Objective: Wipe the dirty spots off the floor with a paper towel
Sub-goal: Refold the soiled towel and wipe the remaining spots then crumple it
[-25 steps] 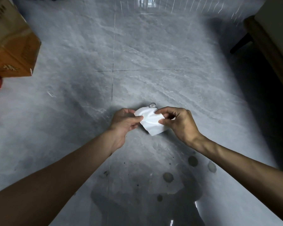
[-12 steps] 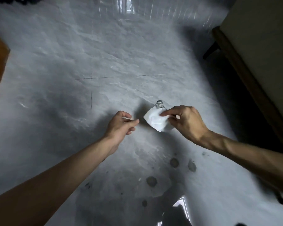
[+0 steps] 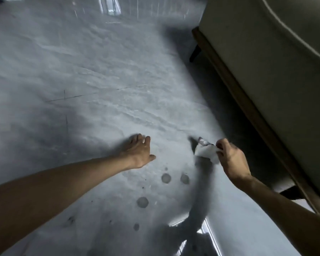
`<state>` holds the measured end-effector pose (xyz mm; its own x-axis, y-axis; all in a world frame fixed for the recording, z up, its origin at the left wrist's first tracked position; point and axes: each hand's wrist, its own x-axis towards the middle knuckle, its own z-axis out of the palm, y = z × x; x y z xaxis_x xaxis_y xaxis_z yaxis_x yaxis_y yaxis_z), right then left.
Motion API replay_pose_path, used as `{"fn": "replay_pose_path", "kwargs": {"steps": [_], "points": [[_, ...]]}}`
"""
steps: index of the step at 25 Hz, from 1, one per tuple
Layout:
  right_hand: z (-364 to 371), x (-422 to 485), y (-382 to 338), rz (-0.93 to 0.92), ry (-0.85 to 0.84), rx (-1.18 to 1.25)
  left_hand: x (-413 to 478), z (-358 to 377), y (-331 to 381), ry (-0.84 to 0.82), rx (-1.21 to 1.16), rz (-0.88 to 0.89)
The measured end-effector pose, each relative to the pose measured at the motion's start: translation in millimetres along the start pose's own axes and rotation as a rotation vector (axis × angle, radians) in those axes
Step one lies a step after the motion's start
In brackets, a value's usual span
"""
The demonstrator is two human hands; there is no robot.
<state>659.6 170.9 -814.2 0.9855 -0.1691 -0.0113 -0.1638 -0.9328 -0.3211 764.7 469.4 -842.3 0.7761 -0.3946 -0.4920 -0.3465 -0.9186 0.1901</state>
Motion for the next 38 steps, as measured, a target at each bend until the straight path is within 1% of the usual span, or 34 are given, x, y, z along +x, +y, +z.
{"fn": "replay_pose_path", "kwargs": {"steps": [2,3,6,7,10,12,13,15,17,19,22,25,27,28,29,30,31,32,33,34,35,36,37,38], "points": [[35.7,-9.3,17.3,0.096,0.030,0.091,4.7,19.7,5.0,0.009,0.076,-0.112],[48.0,-11.2,20.4,0.107,0.026,0.102,4.1,24.1,7.3,0.043,0.055,-0.136],[58.7,-6.6,26.8,0.059,0.019,0.155,-11.3,17.7,14.9,0.210,-0.170,-0.175],[59.6,-4.6,27.9,0.040,0.017,0.163,-19.9,13.2,15.3,0.239,-0.241,-0.199],[60.4,-13.6,23.9,0.013,0.058,0.166,-57.6,-0.1,14.4,0.228,-0.354,-0.243],[64.5,-29.6,24.2,0.020,0.063,0.233,-82.0,2.7,19.8,0.240,-0.412,-0.266],[64.8,-38.4,25.2,-0.010,0.056,0.271,-91.8,6.8,23.7,0.253,-0.413,-0.274],[66.4,-43.7,28.0,-0.100,0.072,0.312,-96.6,20.2,26.3,0.289,-0.418,-0.255],[76.0,-39.6,41.7,-0.110,0.126,0.312,-85.2,38.5,28.0,0.339,-0.486,-0.243],[81.1,-35.4,46.4,-0.089,0.206,0.284,-69.0,43.9,27.7,0.404,-0.427,-0.191],[79.3,-29.7,40.2,-0.039,0.199,0.198,-66.5,44.4,22.8,0.465,-0.359,-0.137],[67.6,-24.1,32.1,0.022,0.129,0.176,-79.0,47.1,6.1,0.446,-0.246,-0.194],[67.5,-16.6,30.6,0.143,0.164,0.159,-84.1,58.6,-14.1,0.399,-0.211,-0.295],[70.6,-15.5,25.6,0.226,0.210,0.168,-86.3,65.1,-23.7,0.363,-0.202,-0.335],[76.9,-19.3,12.2,0.284,0.251,0.206,-88.7,72.0,-31.0,0.334,-0.197,-0.351],[86.6,-28.0,-9.8,0.284,0.261,0.287,-90.3,76.8,-35.2,0.315,-0.189,-0.349],[97.3,-41.6,-38.6,0.219,0.215,0.375,-91.4,79.0,-37.5,0.312,-0.192,-0.338],[110.8,-60.0,-70.2,0.116,0.112,0.443,-92.5,78.8,-38.2,0.313,-0.212,-0.337],[121.0,-79.0,-96.7,0.013,-0.054,0.524,-92.5,76.6,-38.2,0.325,-0.242,-0.347],[128.0,-94.9,-109.4,-0.117,-0.206,0.525,-92.6,74.7,-39.0,0.337,-0.271,-0.361],[131.6,-100.6,-110.1,-0.314,-0.267,0.420,-93.1,74.3,-40.4,0.339,-0.290,-0.368],[124.6,-94.9,-100.5,-0.463,-0.310,0.321,-93.5,74.3,-41.9,0.324,-0.291,-0.366],[116.0,-84.5,-83.7,-0.513,-0.301,0.250,-94.3,75.1,-44.2,0.299,-0.279,-0.354],[105.2,-74.4,-63.2,-0.451,-0.238,0.256,-95.8,75.5,-46.6,0.276,-0.269,-0.341]]}}
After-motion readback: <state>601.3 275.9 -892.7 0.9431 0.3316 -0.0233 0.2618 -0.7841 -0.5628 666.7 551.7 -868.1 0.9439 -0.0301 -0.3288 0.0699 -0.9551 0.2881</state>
